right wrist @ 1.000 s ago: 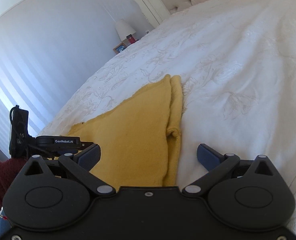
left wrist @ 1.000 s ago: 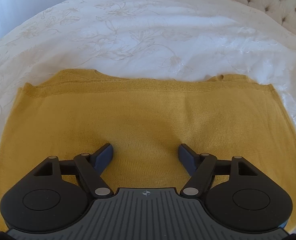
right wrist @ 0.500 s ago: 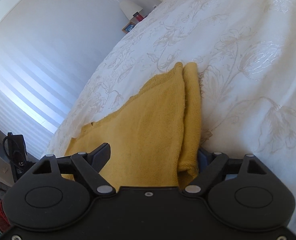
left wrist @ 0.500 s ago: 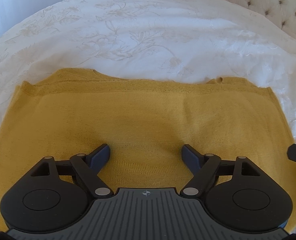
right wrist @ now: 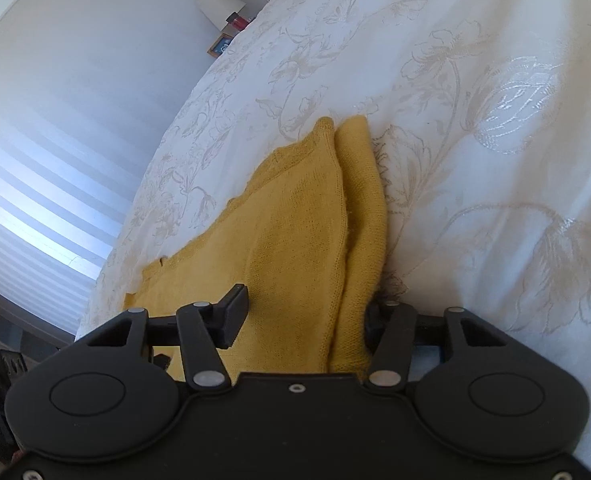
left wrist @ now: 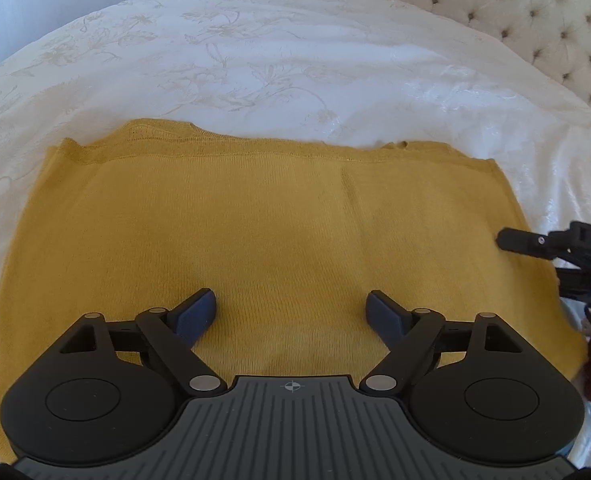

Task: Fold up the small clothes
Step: 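Move the right gripper to a side edge of the folded sweater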

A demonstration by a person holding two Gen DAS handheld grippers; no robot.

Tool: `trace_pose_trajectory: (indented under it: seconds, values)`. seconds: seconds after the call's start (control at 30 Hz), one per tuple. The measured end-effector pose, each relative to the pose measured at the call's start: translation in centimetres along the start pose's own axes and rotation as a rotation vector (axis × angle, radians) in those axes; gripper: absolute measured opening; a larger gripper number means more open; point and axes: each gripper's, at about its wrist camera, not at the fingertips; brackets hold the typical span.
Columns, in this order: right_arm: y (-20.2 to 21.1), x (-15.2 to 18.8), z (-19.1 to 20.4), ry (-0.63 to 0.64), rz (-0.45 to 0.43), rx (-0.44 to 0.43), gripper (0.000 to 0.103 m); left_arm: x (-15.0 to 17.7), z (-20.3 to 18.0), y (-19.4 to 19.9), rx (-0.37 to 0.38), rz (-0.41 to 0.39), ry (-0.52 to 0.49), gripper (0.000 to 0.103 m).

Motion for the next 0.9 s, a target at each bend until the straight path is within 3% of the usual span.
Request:
trace_pose_trajectory:
  seconds: [0.2, 0.33, 0.43, 0.57, 0.77, 0.9]
  values:
    - [-0.1, 0.0, 0.8, 0.012, -0.003, 0.039, 0.056, 3.9, -0.1, 2.8, 0.043, -0.003, -0.044, 0.081]
    - [-0.2, -0.1, 1.5, 0.039, 0.011, 0.073, 0.056, 5.3, 1.2, 5.6, 0.073, -0.034, 0.043, 0.081]
    - [-0.4, -0.2, 2.0, 0.060, 0.020, 0.095, 0.056, 6.0, 2.3, 7.9, 0.024, -0.062, 0.102, 0.081]
    - [-0.6, -0.1, 2.5, 0.085, 0.025, 0.122, 0.057, 6.4, 3.7, 10.0, -0.108, -0.086, 0.129, 0.081]
    - [-1.1, 0.1, 3.7, 0.114, 0.027, 0.170, 0.058, 6.2, 8.4, 9.4, -0.095, -0.086, 0.142, 0.081]
    - [-1.6, 0.5, 5.0, 0.177, 0.032, 0.234, 0.055, 6.1, 12.2, 9.0, -0.100, -0.100, 0.241, 0.081]
Point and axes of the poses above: each gripper's, at about its wrist camera, not at the fingertips, and y roughly against the way its jaws point, z to its left, x to its underside, and after that the axes turned 6 degrees about -y, right-handed
